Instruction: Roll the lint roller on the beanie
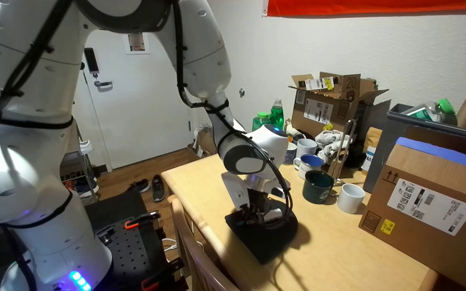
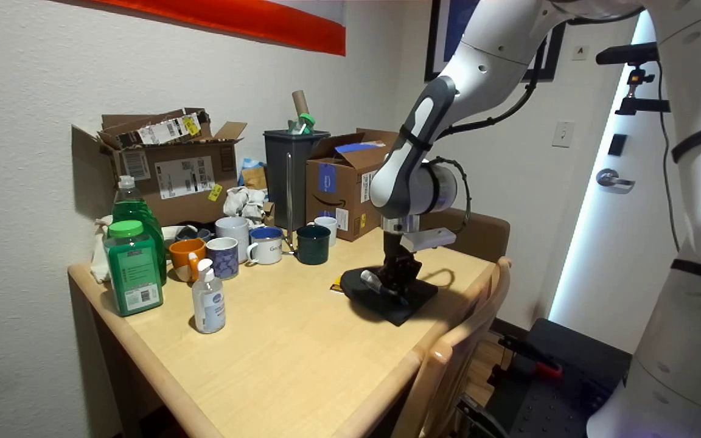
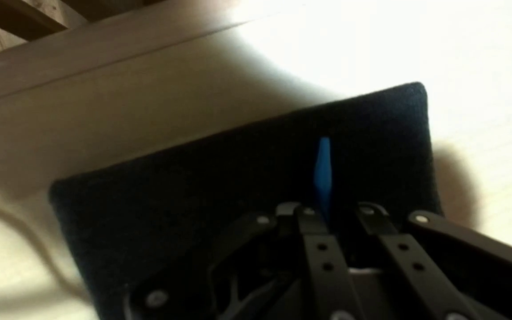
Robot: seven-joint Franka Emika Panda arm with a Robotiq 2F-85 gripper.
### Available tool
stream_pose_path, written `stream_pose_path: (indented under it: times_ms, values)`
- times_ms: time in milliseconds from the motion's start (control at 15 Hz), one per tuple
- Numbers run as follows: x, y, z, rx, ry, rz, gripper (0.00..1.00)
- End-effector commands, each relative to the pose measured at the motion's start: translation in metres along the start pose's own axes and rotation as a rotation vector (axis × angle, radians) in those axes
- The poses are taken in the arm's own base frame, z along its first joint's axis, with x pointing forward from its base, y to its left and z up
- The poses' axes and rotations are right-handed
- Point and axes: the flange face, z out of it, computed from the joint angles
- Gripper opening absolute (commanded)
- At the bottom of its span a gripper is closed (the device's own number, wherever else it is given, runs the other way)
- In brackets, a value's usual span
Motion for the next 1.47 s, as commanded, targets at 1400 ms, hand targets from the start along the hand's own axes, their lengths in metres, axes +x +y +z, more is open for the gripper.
stream_pose_path:
  times_ms: [1400]
  values:
    - [0.007, 0.06, -0.022, -0.015, 0.004, -0.053, 0.11]
